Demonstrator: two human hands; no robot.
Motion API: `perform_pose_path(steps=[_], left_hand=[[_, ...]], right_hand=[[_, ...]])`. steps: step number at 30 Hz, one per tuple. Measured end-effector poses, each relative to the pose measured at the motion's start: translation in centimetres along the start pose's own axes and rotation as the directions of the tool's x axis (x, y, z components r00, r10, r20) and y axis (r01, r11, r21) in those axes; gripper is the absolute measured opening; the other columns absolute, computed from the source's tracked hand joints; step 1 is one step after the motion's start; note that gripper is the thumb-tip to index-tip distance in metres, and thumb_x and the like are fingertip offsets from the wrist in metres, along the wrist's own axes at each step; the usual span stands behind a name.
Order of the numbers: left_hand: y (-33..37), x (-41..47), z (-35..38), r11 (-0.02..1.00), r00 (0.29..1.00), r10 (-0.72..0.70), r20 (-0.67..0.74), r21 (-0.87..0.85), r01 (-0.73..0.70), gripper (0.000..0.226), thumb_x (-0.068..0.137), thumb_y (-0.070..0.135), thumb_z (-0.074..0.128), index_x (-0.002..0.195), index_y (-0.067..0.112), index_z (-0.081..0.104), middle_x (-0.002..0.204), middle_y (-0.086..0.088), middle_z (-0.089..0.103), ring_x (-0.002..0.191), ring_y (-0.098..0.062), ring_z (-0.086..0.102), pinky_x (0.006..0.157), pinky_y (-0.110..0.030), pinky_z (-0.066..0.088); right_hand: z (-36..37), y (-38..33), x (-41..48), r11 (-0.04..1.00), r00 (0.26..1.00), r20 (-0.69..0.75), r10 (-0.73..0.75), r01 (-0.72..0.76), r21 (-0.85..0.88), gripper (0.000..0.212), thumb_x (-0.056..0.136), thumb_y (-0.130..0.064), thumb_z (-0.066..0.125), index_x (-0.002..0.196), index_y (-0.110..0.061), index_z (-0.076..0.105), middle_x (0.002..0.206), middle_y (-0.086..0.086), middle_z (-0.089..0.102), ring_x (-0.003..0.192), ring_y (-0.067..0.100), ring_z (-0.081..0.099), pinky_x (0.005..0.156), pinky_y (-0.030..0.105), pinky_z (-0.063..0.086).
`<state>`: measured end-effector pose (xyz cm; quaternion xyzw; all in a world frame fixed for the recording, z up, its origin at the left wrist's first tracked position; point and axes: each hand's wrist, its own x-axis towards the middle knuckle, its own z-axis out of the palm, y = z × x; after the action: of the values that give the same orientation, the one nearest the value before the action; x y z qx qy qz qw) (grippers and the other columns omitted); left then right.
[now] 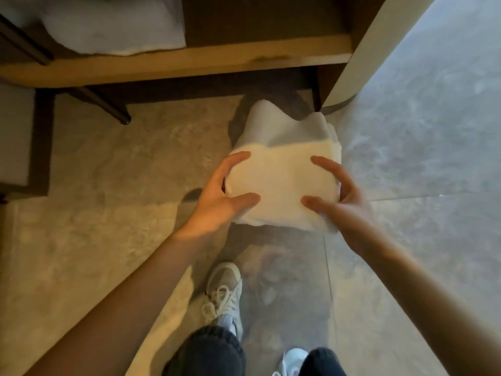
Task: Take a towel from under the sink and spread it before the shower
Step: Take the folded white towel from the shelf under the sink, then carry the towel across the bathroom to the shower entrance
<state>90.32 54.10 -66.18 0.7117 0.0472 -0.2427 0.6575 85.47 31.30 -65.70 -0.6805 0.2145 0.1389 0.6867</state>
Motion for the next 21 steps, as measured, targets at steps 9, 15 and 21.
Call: perform_pose_path(steps=[9, 15, 21], left_hand=[[22.4, -18.1, -1.1, 0.998, 0.997, -0.067, 0.026, 0.0, 0.067, 0.072, 0.07, 0.004, 0.079, 0.131, 0.029, 0.049, 0.125, 0.008, 0.053, 0.102, 0.001, 0.06, 0.073, -0.02, 0.055], [38.0, -30.2, -1.0, 0.999, 0.999, -0.038, 0.012, 0.012, 0.038, 0.071, 0.075, -0.005, 0.074, 0.129, 0.036, 0.051, 0.132, 0.003, 0.047, 0.114, -0.015, 0.053, 0.085, -0.027, 0.056], [49.7, -38.9, -0.5, 0.989, 0.99, 0.143, -0.015, 0.043, -0.142, 0.071, 0.075, 0.004, 0.078, 0.13, 0.036, 0.049, 0.122, 0.029, 0.048, 0.107, -0.005, 0.057, 0.081, -0.023, 0.057]], right_hand=[[1.3, -19.9, -19.6, 1.0, 0.999, -0.022, -0.03, 0.03, 0.002, 0.065, 0.076, -0.003, 0.078, 0.122, -0.046, 0.061, 0.128, -0.012, 0.058, 0.104, 0.004, 0.063, 0.078, 0.027, 0.059], [2.1, -34.2, -32.5, 0.994, 0.993, -0.043, -0.111, 0.11, -0.025, 0.065, 0.075, 0.0, 0.076, 0.121, -0.043, 0.062, 0.133, -0.01, 0.056, 0.108, 0.003, 0.061, 0.078, 0.019, 0.055], [1.0, -46.1, -41.7, 0.971, 0.971, 0.002, -0.238, 0.238, -0.018, 0.064, 0.077, 0.001, 0.077, 0.123, -0.04, 0.063, 0.126, 0.001, 0.063, 0.103, 0.018, 0.068, 0.075, 0.032, 0.06]])
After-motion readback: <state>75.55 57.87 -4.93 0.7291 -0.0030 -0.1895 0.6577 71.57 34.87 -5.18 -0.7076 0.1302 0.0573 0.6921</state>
